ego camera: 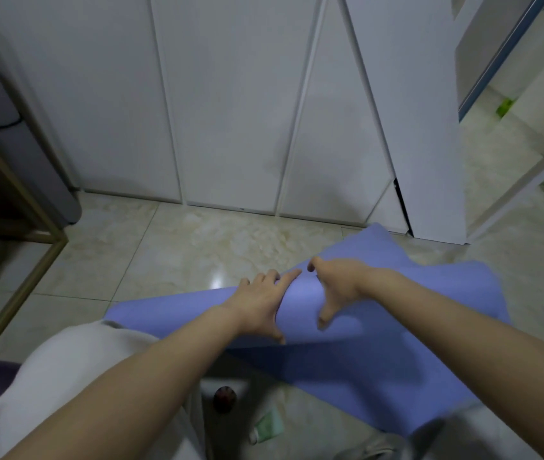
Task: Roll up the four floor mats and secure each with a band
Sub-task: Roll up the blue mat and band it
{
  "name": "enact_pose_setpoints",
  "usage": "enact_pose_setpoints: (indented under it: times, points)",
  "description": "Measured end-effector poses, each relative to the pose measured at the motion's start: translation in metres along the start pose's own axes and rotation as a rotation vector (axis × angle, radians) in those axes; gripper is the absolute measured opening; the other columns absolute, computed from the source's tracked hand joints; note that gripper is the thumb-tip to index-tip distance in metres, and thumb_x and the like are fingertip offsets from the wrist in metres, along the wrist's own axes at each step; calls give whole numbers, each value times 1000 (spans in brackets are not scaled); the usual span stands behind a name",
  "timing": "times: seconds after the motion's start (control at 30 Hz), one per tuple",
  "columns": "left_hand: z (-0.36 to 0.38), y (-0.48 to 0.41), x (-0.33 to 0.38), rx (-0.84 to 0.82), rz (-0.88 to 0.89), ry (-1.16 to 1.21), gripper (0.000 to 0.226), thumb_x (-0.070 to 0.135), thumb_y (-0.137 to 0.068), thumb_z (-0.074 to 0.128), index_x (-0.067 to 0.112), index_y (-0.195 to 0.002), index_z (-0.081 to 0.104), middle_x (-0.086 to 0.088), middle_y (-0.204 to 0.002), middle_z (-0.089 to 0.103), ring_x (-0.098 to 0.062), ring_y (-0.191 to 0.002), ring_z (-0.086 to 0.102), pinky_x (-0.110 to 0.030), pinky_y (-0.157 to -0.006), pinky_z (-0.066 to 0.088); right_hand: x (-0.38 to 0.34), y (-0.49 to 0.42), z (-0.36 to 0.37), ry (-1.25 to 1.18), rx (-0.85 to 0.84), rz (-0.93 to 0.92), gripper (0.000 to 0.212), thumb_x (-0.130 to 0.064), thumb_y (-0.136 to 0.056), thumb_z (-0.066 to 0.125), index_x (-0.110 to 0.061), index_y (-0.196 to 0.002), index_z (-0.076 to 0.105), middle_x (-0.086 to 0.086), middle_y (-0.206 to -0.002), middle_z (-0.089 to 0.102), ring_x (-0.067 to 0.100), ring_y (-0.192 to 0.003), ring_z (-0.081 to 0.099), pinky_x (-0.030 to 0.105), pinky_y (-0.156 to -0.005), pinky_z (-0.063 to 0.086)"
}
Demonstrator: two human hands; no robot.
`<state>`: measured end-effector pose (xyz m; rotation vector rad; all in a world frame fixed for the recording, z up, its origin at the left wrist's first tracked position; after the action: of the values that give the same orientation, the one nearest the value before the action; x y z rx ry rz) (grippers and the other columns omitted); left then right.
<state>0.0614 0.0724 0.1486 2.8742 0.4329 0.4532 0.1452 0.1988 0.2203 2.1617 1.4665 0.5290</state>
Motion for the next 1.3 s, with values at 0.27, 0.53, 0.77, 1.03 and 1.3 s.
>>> enact_pose_setpoints:
  times: [0.27, 0.53, 0.77, 1.03, 1.3]
  points:
    - [-2, -5, 10, 37, 32, 8, 81, 42, -67, 79, 17, -130, 35, -8, -122, 52, -31, -110, 52, -40, -87, 45, 11, 5, 1, -114, -176, 21, 93, -55, -63, 79, -19, -134, 31, 0, -127, 52, 21, -103, 52, 36, -93, 46]
    - [-19, -12, -5, -119, 10, 106, 89, 48, -58, 86, 25, -130, 39, -1, -125, 59, -25, -111, 56, -27, -82, 40, -19, 25, 27, 473, 227, -66, 84, -38, -72, 73, -9, -136, 27, 12, -122, 45, 28, -106, 49, 39, -86, 37]
    - [-12, -7, -9, -140, 27, 181, 85, 44, -65, 82, 28, -134, 34, 3, -131, 52, -23, -118, 51, -40, -96, 40, -15, 17, 19, 305, 210, -36, 71, -40, -70, 77, -11, -121, 36, 7, -110, 57, 28, -94, 59, 33, -72, 31]
    - [-10, 6, -1, 80, -28, -120, 115, 49, -71, 73, 19, -151, -4, -5, -147, 20, -22, -138, 20, -58, -109, 18, -3, -1, -14, -56, -16, 15, 90, -52, -55, 84, -17, -126, 41, 0, -117, 58, 22, -99, 57, 33, -83, 49]
    - [-7, -3, 7, 202, 28, -36, 87, 44, -71, 70, 25, -141, 23, -1, -127, 43, -23, -115, 46, -45, -100, 32, 12, -2, -13, -79, -81, -19, 88, -57, -56, 80, -24, -127, 39, -4, -117, 57, 19, -98, 56, 35, -87, 49]
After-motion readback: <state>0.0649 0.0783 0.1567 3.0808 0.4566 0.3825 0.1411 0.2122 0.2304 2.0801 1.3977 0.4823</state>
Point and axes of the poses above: each hand's wrist, its own y-axis away from the middle knuckle, its own z-axis out of the palm, x = y × z, the point moved 2 cm from there along -y, towards the middle knuckle
